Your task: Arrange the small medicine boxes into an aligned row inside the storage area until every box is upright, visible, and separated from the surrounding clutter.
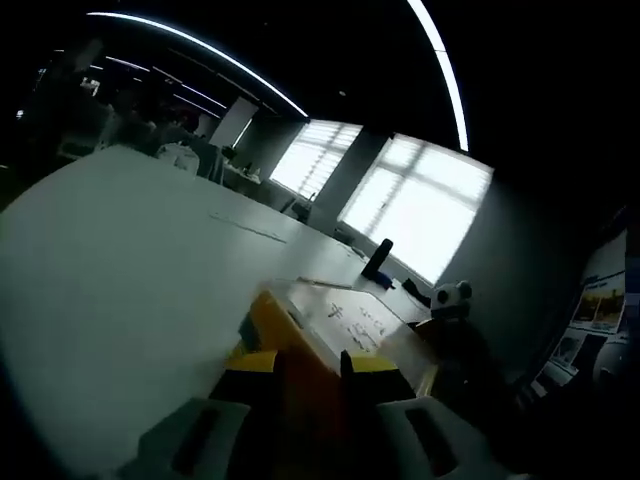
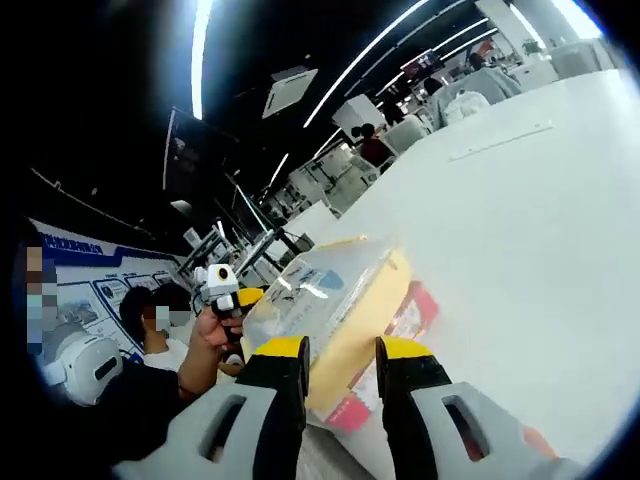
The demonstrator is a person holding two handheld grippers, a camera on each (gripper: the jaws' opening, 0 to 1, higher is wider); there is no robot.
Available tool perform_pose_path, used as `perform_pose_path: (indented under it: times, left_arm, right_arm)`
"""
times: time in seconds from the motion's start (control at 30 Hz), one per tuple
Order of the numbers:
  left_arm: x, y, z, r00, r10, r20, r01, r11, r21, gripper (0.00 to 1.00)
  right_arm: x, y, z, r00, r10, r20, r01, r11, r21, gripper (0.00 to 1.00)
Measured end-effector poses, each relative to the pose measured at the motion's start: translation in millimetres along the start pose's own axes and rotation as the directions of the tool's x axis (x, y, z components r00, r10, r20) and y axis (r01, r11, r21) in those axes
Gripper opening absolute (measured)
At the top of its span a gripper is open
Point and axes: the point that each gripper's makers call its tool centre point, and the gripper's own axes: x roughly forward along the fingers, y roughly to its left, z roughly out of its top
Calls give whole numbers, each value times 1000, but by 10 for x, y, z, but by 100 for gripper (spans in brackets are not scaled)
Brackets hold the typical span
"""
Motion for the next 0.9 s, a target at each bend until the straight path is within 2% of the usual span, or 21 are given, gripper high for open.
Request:
perform_pose_path:
  times: [0.07,0.13,0.33,0.37,0.4,0.5,0.57,0.63,0.73,0.87,0.9]
  left_arm:
    - [1,-3,1,1000,-2,-9,2,1000,6,21]
    - [4,6,8,1000,-4,-19,4,1000,10,21]
    - [24,42,14,998,-19,-56,20,1000,5,20]
    - [19,74,-62,995,-12,-97,13,1000,1,20]
    - [52,63,-10,998,-32,-56,30,999,-44,20]
    - [55,69,-29,998,-40,-55,38,998,-45,20]
    - [90,88,-19,997,-58,-53,53,994,-90,20]
    - [101,83,-22,997,-52,-50,49,996,-71,20]
    - [113,66,-28,998,-36,-54,33,998,-52,20]
    - [115,47,-38,997,-44,-58,40,998,-57,20]
    - [105,46,-35,997,-43,-59,40,998,-55,20]
  right_arm:
    - [5,9,-6,1000,3,-4,-3,1000,6,24]
    - [-2,-10,-2,1000,10,-6,-10,998,59,23]
    - [15,-29,-1,999,45,-28,-41,991,129,20]
    - [18,-8,-58,997,54,-58,-45,989,140,20]
    - [66,-12,-50,998,48,-49,-41,988,148,20]
    - [43,24,-67,997,52,-48,-44,986,164,20]
    - [49,46,-54,997,61,-51,-52,984,168,20]
    - [45,78,-42,996,80,-50,-69,978,195,19]
    - [51,14,-60,996,78,-52,-67,980,185,19]
    - [73,90,-77,995,71,-69,-58,984,170,19]
    - [60,122,-41,993,95,-65,-80,976,204,19]
